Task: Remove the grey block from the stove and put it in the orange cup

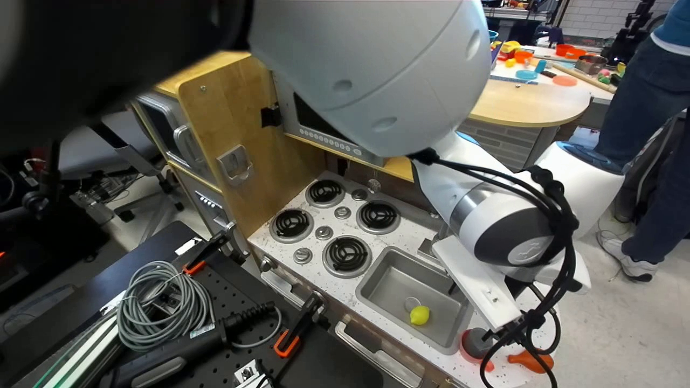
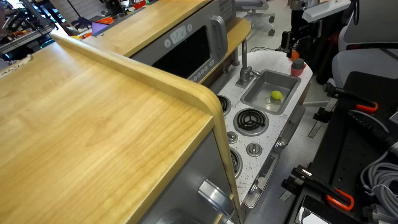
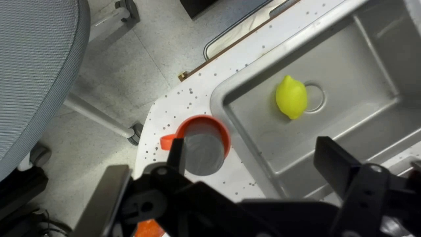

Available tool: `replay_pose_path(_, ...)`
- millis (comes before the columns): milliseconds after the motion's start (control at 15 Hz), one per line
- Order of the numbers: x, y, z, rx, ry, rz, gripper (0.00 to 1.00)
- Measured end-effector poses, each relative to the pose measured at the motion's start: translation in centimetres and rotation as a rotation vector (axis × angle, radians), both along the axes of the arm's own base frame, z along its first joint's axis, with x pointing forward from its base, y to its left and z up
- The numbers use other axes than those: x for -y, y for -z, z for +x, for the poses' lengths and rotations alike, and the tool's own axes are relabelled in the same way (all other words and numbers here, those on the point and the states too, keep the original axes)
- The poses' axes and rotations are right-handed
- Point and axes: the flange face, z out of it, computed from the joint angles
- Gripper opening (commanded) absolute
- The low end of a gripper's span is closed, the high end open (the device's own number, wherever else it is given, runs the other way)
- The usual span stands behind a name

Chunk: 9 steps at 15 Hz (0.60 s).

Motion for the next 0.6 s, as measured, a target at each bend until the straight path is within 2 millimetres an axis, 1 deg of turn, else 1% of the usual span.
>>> replay_pose_path(333, -4.4, -6.2, -2.6, 0.013, -0.138, 0.054, 1.00)
replay_pose_path(600, -9.0, -12.1, -3.7, 0.052, -0.270, 0.009, 1.00)
